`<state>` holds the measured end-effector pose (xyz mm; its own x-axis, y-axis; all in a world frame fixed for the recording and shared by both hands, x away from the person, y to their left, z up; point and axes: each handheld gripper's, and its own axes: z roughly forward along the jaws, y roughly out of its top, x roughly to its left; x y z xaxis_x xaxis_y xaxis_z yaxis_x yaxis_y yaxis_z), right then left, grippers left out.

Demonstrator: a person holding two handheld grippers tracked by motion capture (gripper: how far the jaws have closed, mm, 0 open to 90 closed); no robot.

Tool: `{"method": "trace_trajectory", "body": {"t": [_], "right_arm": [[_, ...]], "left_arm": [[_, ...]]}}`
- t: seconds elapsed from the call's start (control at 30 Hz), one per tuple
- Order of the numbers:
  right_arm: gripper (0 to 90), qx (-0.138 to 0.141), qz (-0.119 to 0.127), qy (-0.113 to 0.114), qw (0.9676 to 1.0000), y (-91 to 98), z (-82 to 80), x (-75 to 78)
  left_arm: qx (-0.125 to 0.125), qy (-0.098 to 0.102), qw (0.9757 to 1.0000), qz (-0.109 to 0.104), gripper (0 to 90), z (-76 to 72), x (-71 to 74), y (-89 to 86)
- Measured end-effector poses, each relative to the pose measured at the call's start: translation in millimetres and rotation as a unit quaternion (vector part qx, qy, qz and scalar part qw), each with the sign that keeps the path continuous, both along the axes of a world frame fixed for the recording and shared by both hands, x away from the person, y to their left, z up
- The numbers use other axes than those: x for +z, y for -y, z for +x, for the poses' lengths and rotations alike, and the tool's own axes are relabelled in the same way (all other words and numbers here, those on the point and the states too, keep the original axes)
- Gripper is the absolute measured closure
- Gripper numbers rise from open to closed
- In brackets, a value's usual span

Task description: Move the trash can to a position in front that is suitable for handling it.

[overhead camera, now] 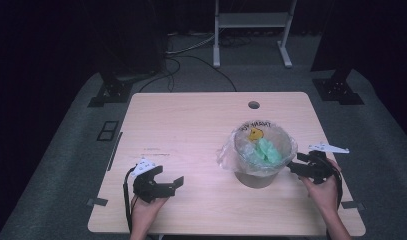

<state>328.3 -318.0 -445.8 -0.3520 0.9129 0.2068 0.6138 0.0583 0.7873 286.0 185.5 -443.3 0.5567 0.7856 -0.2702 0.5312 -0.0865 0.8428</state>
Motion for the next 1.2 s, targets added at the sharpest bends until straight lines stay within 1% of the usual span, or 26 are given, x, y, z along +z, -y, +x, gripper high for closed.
{"method": "trace_trajectory", "body": {"t": [0.1,0.13,0.17,0.2,0.23,0.33,0.4,0.47,0.5,0.53,0.57,0.6,0.63,0.67,0.7,0.73,0.77,0.87,0.9,0.97,1.0,1.03,1.1,1.13,1.17,1.2], "right_arm": [[30.7,0.007,-0.003,0.001,1.0000,-5.2,1.7,0.4],[30.7,0.013,-0.007,0.000,0.9999,-10.4,3.7,1.2],[30.7,0.013,-0.007,0.000,0.9999,-10.4,3.7,1.2],[30.7,0.018,-0.009,0.000,0.9998,-15.5,5.2,1.7],[30.7,0.018,-0.009,0.000,0.9998,-15.5,5.2,1.7],[30.7,0.027,-0.011,-0.001,0.9996,-24.4,8.2,2.2],[30.7,0.029,-0.012,-0.001,0.9995,-26.7,9.0,2.4],[30.7,0.037,-0.016,-0.002,0.9992,-34.1,11.9,3.2],[30.7,0.037,-0.016,-0.002,0.9992,-34.1,11.9,3.2],[30.7,0.044,-0.019,-0.002,0.9988,-40.2,13.7,4.0],[30.7,0.044,-0.019,-0.002,0.9988,-40.2,13.7,4.0],[30.7,0.052,-0.024,-0.001,0.9984,-46.3,16.0,4.8],[30.7,0.052,-0.024,-0.001,0.9984,-46.3,16.0,4.8],[30.7,0.058,-0.027,0.000,0.9980,-52.8,18.1,5.7],[30.7,0.058,-0.027,0.000,0.9980,-52.8,18.1,5.7],[30.7,0.066,-0.032,0.001,0.9973,-59.3,20.5,6.7],[30.7,0.066,-0.032,0.001,0.9973,-59.3,20.5,6.7],[30.7,0.079,-0.033,0.002,0.9963,-71.3,24.7,8.1],[30.7,0.079,-0.033,0.002,0.9963,-71.3,24.7,8.1],[30.7,0.085,-0.036,0.004,0.9957,-77.1,27.0,8.1],[30.7,0.092,-0.038,0.004,0.9950,-83.2,28.6,8.7],[30.7,0.092,-0.038,0.004,0.9950,-83.2,28.6,8.7],[30.7,0.099,-0.043,0.007,0.9941,-89.5,30.1,9.2],[30.7,0.106,-0.044,0.006,0.9933,-95.8,31.1,9.8],[30.7,0.106,-0.044,0.006,0.9933,-95.8,31.1,9.8],[30.7,0.113,-0.045,0.008,0.9926,-101.2,31.8,9.6]], "left_arm": [[-0.001,-0.001,1.0000,-0.003,1.2,0.2,0.4,-0.9],[-0.001,-0.001,1.0000,-0.004,1.2,0.0,0.6,-0.8],[-0.001,-0.001,1.0000,-0.004,1.2,0.0,0.6,-0.8],[0.000,0.002,1.0000,-0.003,1.2,-0.5,0.9,-0.4],[0.000,0.002,1.0000,-0.003,1.2,-0.5,0.9,-0.4],[-0.002,0.002,1.0000,0.002,1.2,-0.9,1.0,0.4],[-0.003,0.001,1.0000,0.001,1.2,-0.9,0.9,0.6],[-0.003,0.001,1.0000,0.000,1.2,-1.1,1.1,0.4],[-0.003,0.001,1.0000,0.000,1.2,-1.1,1.1,0.4],[-0.003,0.001,1.0000,-0.001,1.2,-1.3,1.4,0.5],[-0.003,0.001,1.0000,-0.001,1.2,-1.3,1.4,0.5],[-0.004,0.001,1.0000,-0.001,1.2,-1.4,1.6,0.6],[-0.004,0.001,1.0000,-0.002,1.2,-1.6,1.7,0.8],[-0.005,0.001,1.0000,-0.002,1.2,-1.9,2.1,1.2],[-0.006,0.001,1.0000,-0.004,1.2,-2.4,2.6,2.1],[-0.010,0.002,0.9999,-0.003,1.2,-3.0,4.3,3.6],[-0.010,0.002,0.9999,-0.003,1.2,-3.0,4.3,3.6],[-0.017,0.005,0.9998,-0.002,1.2,-3.8,8.8,5.5],[-0.017,0.005,0.9998,-0.002,1.2,-3.8,8.8,5.5],[-0.021,0.005,0.9998,-0.004,1.2,-5.4,10.7,5.5],[-0.021,0.005,0.9997,-0.005,1.2,-6.3,11.3,4.9],[-0.022,0.005,0.9997,-0.007,1.2,-7.5,11.9,3.7],[-0.022,0.002,0.9997,-0.013,1.2,-9.5,12.6,1.1],[-0.022,0.002,0.9997,-0.014,1.2,-10.4,13.0,-0.3],[-0.022,0.003,0.9997,-0.014,1.2,-11.4,13.5,-1.2],[-0.022,0.004,0.9996,-0.016,1.2,-13.8,14.9,-2.5]]}}
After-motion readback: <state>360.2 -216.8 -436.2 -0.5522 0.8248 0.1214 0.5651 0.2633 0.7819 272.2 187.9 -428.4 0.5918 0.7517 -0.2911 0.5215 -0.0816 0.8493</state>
